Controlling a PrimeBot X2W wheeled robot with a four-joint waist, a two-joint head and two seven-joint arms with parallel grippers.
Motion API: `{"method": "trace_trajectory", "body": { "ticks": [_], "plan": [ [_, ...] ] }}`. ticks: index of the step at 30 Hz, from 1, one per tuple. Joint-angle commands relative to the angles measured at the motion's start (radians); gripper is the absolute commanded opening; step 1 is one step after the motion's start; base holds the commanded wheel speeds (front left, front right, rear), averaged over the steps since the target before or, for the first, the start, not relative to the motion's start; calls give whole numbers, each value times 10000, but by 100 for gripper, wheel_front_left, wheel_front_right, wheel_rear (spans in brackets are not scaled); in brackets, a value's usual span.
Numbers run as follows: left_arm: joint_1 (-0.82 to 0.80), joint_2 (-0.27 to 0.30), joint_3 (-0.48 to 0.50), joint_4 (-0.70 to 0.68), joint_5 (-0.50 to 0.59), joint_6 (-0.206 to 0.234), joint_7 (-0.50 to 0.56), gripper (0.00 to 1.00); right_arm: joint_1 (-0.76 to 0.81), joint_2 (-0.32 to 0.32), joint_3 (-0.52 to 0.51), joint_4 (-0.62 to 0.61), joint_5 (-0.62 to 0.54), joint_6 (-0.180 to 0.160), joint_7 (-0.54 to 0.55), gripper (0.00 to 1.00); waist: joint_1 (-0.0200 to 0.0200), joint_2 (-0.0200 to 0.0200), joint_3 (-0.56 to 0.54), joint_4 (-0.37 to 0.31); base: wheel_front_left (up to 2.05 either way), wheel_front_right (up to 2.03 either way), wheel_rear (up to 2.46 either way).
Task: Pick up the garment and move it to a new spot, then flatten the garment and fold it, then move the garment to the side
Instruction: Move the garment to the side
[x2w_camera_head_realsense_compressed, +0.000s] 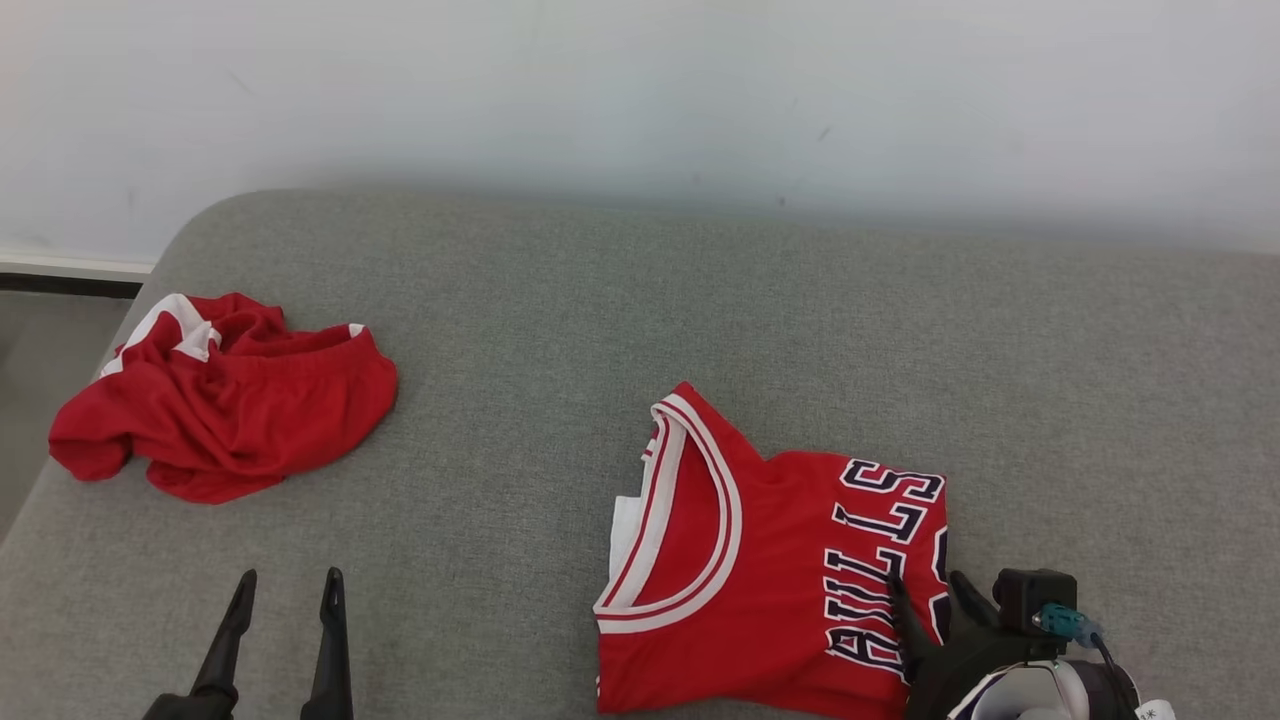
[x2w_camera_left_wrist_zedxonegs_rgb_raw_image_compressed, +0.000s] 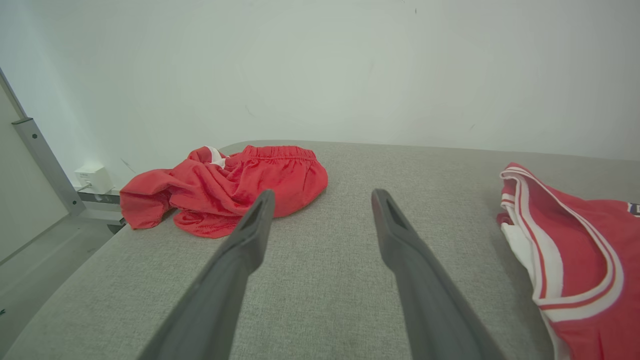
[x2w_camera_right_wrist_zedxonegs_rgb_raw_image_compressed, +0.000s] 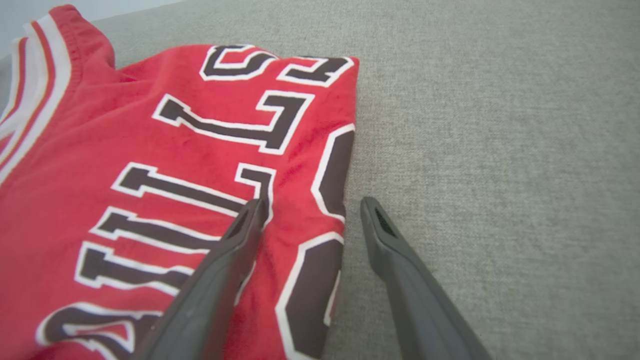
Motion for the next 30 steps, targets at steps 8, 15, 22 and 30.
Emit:
{"method": "trace_trajectory", "body": {
  "ticks": [8, 15, 22, 30],
  "plan": [
    [-283, -42, 162, -5, 19, 3, -33, 100, -735, -141, 272, 629, 635, -35, -283, 0, 0, 0, 311, -203, 0, 0, 0],
    [-817, -218, 133, -254, -30, -60, -33, 100, -2314, -817, 476, 491, 459, -29, -221, 0, 0, 0, 1429, -639, 0, 0, 0],
    [-1339, -191, 85, -394, 85, -122, -33, 100, -3850, -1722, 912, 308, 254, -29, 400, 0, 0, 0, 2520, -1213, 0, 0, 0],
    [-1977, 81, 304, -957, 181, -145, -33, 100, -5488, -3317, 1213, -289, 518, -28, 916, 0, 0, 0, 3872, -2001, 0, 0, 0]
  ]
}}
